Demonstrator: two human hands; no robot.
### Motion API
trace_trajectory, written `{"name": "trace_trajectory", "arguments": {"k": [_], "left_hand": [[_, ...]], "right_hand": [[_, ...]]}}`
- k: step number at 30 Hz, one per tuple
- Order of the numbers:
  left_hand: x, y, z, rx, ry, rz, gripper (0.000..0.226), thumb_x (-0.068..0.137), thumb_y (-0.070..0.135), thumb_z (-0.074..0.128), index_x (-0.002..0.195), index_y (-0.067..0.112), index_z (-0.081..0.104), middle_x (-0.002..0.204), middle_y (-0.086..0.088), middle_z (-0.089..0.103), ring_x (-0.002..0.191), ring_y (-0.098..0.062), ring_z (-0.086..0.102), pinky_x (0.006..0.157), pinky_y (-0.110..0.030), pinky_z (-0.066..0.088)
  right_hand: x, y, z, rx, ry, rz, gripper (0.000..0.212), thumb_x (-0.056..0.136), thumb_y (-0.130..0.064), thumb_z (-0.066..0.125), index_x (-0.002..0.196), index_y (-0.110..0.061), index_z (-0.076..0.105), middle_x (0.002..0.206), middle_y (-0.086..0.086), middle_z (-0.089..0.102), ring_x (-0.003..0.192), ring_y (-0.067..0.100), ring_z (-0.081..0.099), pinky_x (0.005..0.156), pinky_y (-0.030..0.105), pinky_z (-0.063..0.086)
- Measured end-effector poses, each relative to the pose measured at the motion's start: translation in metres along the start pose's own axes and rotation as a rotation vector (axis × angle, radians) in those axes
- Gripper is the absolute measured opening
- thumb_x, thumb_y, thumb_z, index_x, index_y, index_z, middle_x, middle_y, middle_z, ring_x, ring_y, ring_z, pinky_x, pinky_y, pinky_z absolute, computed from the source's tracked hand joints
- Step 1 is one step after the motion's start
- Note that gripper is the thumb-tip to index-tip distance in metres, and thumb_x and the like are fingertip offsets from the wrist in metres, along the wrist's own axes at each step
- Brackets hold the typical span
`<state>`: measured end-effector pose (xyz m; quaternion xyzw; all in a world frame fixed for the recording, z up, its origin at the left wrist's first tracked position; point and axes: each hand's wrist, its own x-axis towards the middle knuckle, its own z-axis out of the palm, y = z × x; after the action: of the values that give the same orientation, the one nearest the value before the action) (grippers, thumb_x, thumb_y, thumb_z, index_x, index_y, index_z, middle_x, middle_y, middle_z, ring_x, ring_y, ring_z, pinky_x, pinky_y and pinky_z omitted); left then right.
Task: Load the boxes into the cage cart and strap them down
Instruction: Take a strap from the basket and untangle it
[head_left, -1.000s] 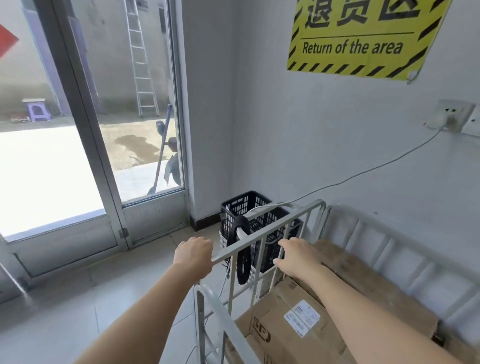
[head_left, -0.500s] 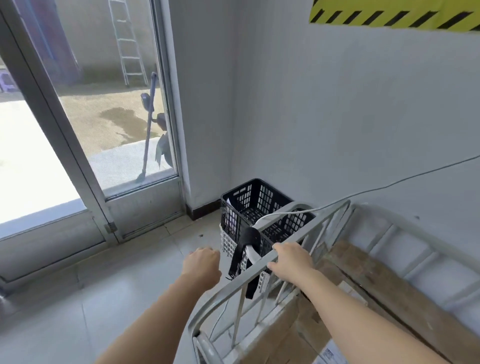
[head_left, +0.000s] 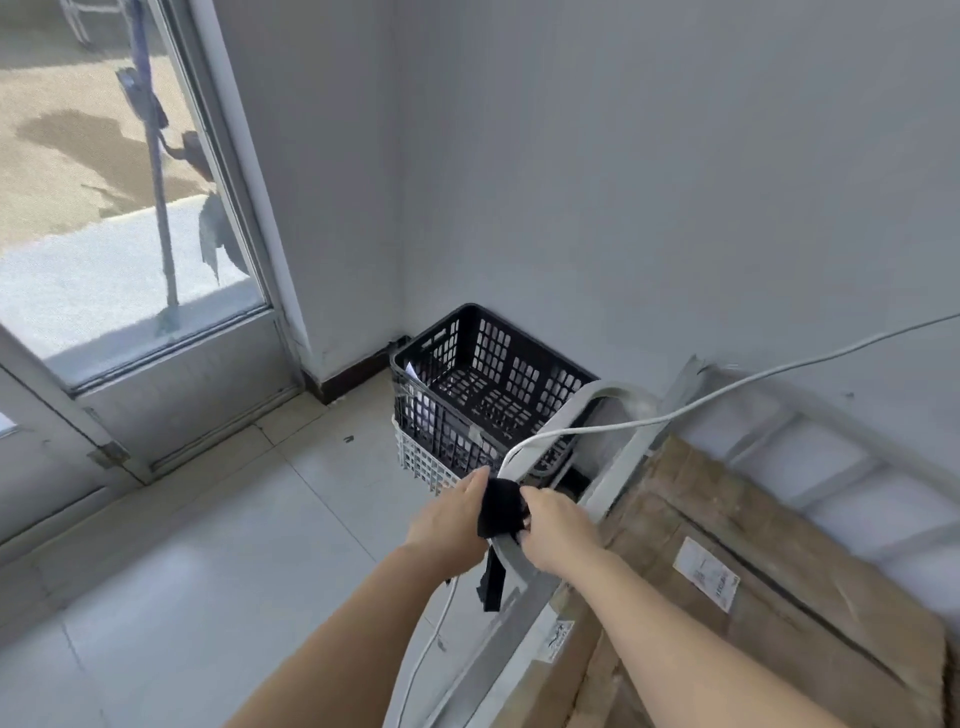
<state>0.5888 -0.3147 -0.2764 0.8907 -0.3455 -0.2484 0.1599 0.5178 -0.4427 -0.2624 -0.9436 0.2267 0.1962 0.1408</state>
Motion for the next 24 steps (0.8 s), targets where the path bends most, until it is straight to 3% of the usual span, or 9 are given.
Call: {"name": "trace_trajectory", "arguments": {"k": [2,4,7,10,14,18,21,23,24], "left_hand": [[0.012,-0.004,0.001,-0.006,-0.042,0.043,0.071,0.086,0.006,0.051,0.148,0.018,0.02,0.14,-0.003,0.043,0.118,-0.029,0.05,0.089,-0.042,0.048],[0.021,-0.01,0.001,-0.014,-0.068,0.049,0.063,0.084,0.006,0.051,0.142,0.018,0.029,0.135,-0.003,0.046,0.115,-0.029,0.052,0.088,-0.041,0.048],[0.03,-0.018,-0.002,-0.002,-0.081,0.044,0.029,0.081,0.012,0.054,0.109,0.017,0.046,0.109,-0.004,0.055,0.097,-0.028,0.057,0.075,-0.037,0.047],[0.032,-0.022,-0.008,-0.027,-0.081,0.045,0.018,0.075,0.017,0.06,0.091,0.017,0.051,0.091,0.0,0.055,0.085,-0.023,0.055,0.067,-0.032,0.043],[0.023,-0.019,-0.017,-0.302,-0.142,0.035,0.026,0.069,0.018,0.066,0.093,0.011,0.057,0.085,-0.002,0.058,0.079,-0.021,0.056,0.068,-0.035,0.048],[0.015,-0.004,-0.035,-0.615,-0.143,0.022,0.033,0.062,0.024,0.058,0.091,0.009,0.056,0.076,-0.004,0.058,0.067,-0.02,0.058,0.068,-0.04,0.053],[0.012,0.012,-0.057,-0.671,-0.109,0.081,0.026,0.075,0.024,0.073,0.094,0.012,0.06,0.079,-0.003,0.063,0.068,-0.018,0.06,0.066,-0.034,0.052],[0.009,0.023,-0.074,-0.713,-0.069,0.136,0.016,0.082,0.018,0.072,0.092,0.012,0.062,0.073,-0.004,0.062,0.061,-0.018,0.058,0.059,-0.03,0.049],[0.006,0.028,-0.082,-0.74,-0.054,0.166,0.009,0.085,0.016,0.07,0.09,0.014,0.062,0.069,-0.003,0.062,0.059,-0.017,0.057,0.057,-0.028,0.048]], "right_hand": [[0.011,-0.002,0.004,0.032,-0.038,0.031,0.032,0.091,-0.016,0.055,0.121,-0.017,0.049,0.124,0.004,0.057,0.116,0.027,0.055,0.087,0.037,0.048],[0.018,-0.001,0.007,0.08,-0.052,0.053,0.026,0.089,-0.012,0.054,0.114,-0.016,0.05,0.118,0.004,0.059,0.111,0.028,0.058,0.078,0.035,0.046],[0.02,0.002,0.01,0.158,-0.007,0.073,0.028,0.085,-0.009,0.052,0.111,-0.017,0.054,0.113,0.001,0.061,0.105,0.027,0.059,0.072,0.033,0.045],[0.016,0.002,0.014,0.214,0.039,0.075,0.035,0.083,-0.006,0.049,0.112,-0.021,0.059,0.111,-0.001,0.064,0.101,0.025,0.06,0.073,0.034,0.05],[0.006,0.001,0.013,0.266,0.105,0.073,0.033,0.082,-0.002,0.05,0.108,-0.02,0.062,0.105,0.0,0.063,0.094,0.025,0.059,0.075,0.04,0.052],[-0.002,0.001,0.003,0.408,0.318,0.108,0.028,0.088,-0.008,0.052,0.108,-0.023,0.064,0.103,-0.003,0.057,0.091,0.023,0.059,0.074,0.04,0.051],[-0.008,0.001,-0.014,0.506,0.469,0.131,0.018,0.087,-0.01,0.058,0.1,-0.021,0.063,0.096,-0.005,0.057,0.083,0.019,0.056,0.067,0.034,0.046],[-0.015,0.0,-0.027,0.63,0.566,0.198,0.007,0.088,-0.017,0.063,0.091,-0.019,0.057,0.085,-0.006,0.057,0.074,0.017,0.054,0.059,0.031,0.041],[-0.019,-0.001,-0.034,0.69,0.603,0.247,0.013,0.089,-0.025,0.065,0.087,-0.016,0.055,0.078,-0.005,0.057,0.07,0.017,0.054,0.056,0.03,0.039]]}}
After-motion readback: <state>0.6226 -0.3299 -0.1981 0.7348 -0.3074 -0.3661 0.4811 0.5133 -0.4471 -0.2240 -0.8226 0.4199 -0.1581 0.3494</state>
